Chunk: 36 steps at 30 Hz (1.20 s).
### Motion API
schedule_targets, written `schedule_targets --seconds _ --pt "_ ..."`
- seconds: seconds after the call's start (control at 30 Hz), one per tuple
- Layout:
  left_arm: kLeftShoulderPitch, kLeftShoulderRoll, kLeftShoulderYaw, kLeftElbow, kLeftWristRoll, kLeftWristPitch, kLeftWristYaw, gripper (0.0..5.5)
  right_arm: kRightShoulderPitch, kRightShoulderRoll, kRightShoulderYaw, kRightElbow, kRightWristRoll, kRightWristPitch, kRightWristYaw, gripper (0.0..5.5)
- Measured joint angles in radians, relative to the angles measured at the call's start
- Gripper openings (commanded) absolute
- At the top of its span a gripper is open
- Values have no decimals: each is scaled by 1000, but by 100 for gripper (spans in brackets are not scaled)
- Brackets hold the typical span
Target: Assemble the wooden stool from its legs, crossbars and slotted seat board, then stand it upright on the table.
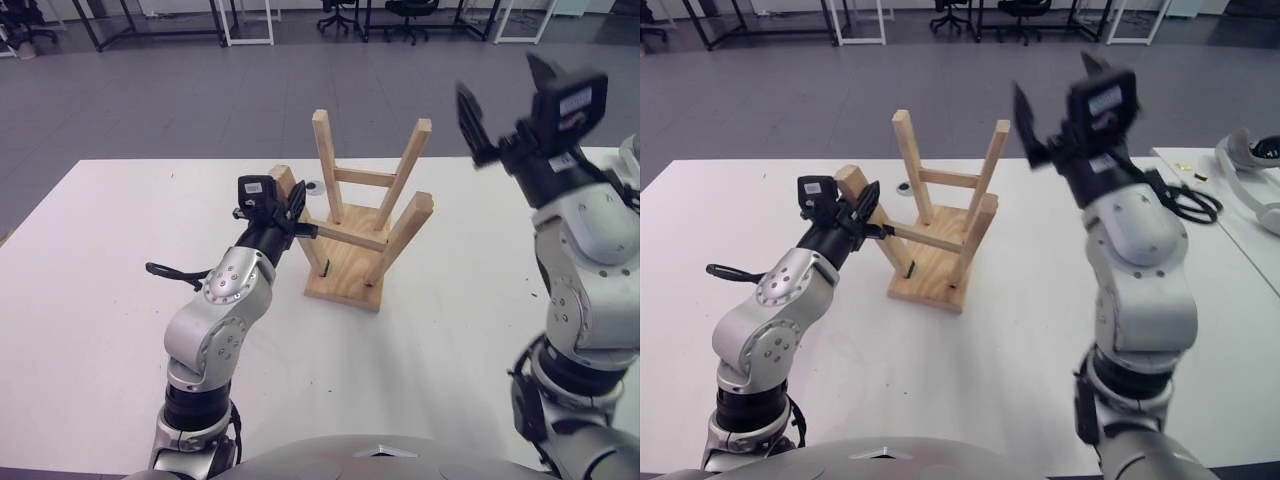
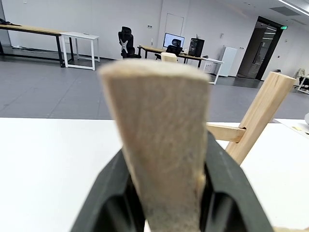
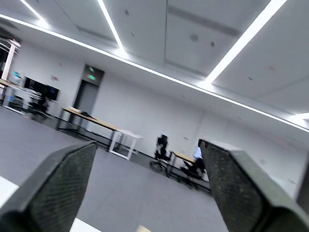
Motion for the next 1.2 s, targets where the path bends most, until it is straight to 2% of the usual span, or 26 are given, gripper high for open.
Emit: schedule_targets --seconds 0.1,0.2,0.27,0.33,0.43,0.6,0.9,0.97,1.13,1.2 --pt "-3 -24 -8 15 35 -4 4 103 -87 -27 285 117 -133 59 -6 393" --pt "-11 -39 -15 21 54 -4 5 103 -205 -93 452 201 -214 112 60 393" --pt "-11 -53 -23 20 75 -4 5 103 -208 -121 533 230 -244 171 99 393" --pt "-9 -66 -27 20 86 -4 9 103 -192 -134 558 243 -255 206 108 393" --pt "-5 -82 -32 20 110 -2 11 103 -86 -127 693 310 -297 212 109 393" --pt "-5 -66 -56 32 156 -5 -9 104 -47 -36 695 402 -357 158 74 393" --pt "-22 -4 -143 34 231 -12 -38 114 -3 -4 650 431 -419 97 73 393" --pt "-32 -1 -148 41 241 -11 -51 175 6 14 631 462 -438 60 63 393" --pt "-29 -24 -126 32 215 3 -130 267 -10 6 575 457 -492 3 52 393" --pt "-44 -46 -84 -38 170 -6 -159 299 -77 -13 509 403 -521 -23 58 393"
